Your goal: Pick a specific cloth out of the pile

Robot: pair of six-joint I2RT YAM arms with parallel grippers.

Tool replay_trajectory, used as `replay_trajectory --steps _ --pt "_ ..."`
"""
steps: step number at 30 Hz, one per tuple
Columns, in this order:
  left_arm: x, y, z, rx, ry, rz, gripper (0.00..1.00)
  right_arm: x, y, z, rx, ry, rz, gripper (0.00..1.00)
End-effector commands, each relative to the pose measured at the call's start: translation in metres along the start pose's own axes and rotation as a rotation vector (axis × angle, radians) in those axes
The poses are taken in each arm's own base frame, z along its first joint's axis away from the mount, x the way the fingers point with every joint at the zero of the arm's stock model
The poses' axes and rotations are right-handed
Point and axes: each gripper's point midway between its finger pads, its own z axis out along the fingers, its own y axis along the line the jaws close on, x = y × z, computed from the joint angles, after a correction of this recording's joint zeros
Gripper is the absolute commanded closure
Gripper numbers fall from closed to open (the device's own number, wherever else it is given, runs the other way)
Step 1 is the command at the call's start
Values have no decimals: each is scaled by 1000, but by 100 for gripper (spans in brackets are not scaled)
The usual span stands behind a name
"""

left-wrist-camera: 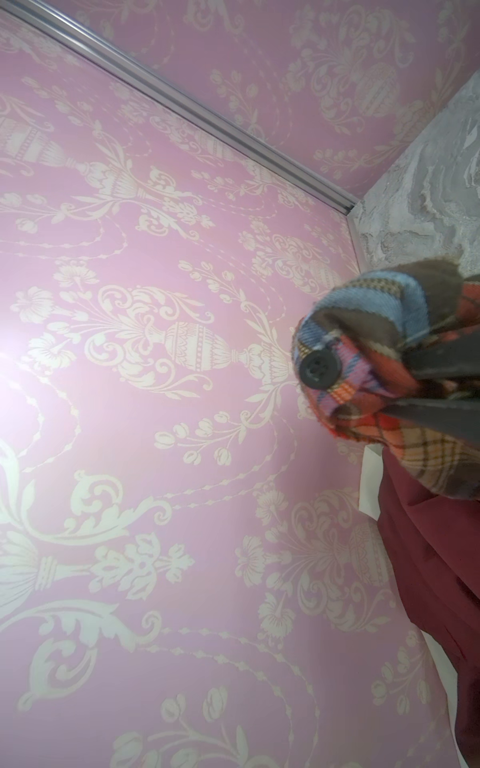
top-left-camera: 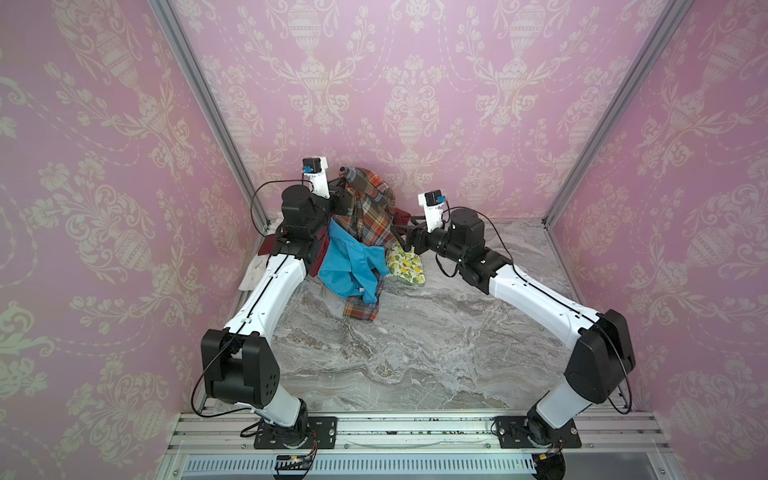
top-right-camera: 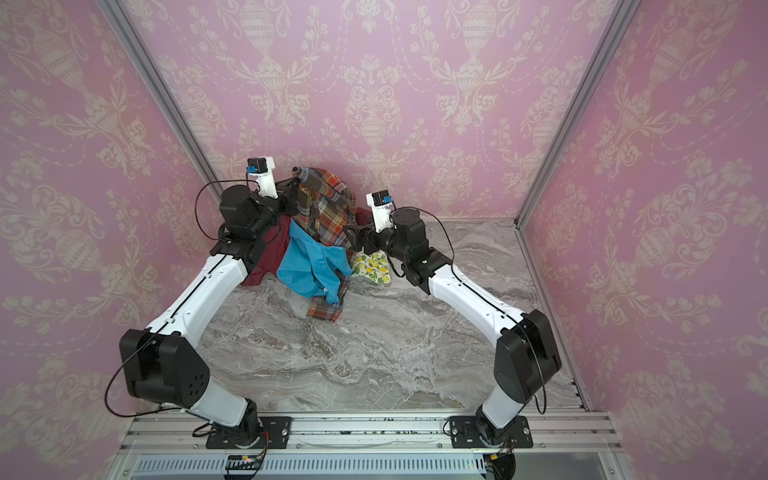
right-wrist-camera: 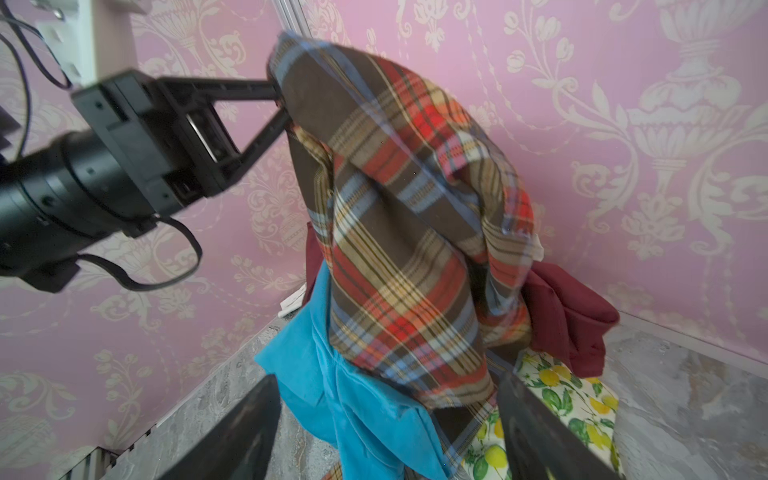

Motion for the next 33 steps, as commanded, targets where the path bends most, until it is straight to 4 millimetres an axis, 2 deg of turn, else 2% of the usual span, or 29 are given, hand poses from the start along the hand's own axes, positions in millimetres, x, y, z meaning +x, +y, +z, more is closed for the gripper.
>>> replay_trajectory --steps 1,9,22,33 --pt "-81 -10 -13 1 -188 -18 100 19 -12 -8 59 13 -55 17" --pt "-131 -12 -18 15 -248 -35 100 55 -24 -15 97 70 -57 15" --pt "-184 -32 -29 83 -316 -60 100 53 -27 -16 119 71 -109 13" --pt "-208 -50 -33 140 -309 -85 100 39 -28 -20 139 34 -147 11"
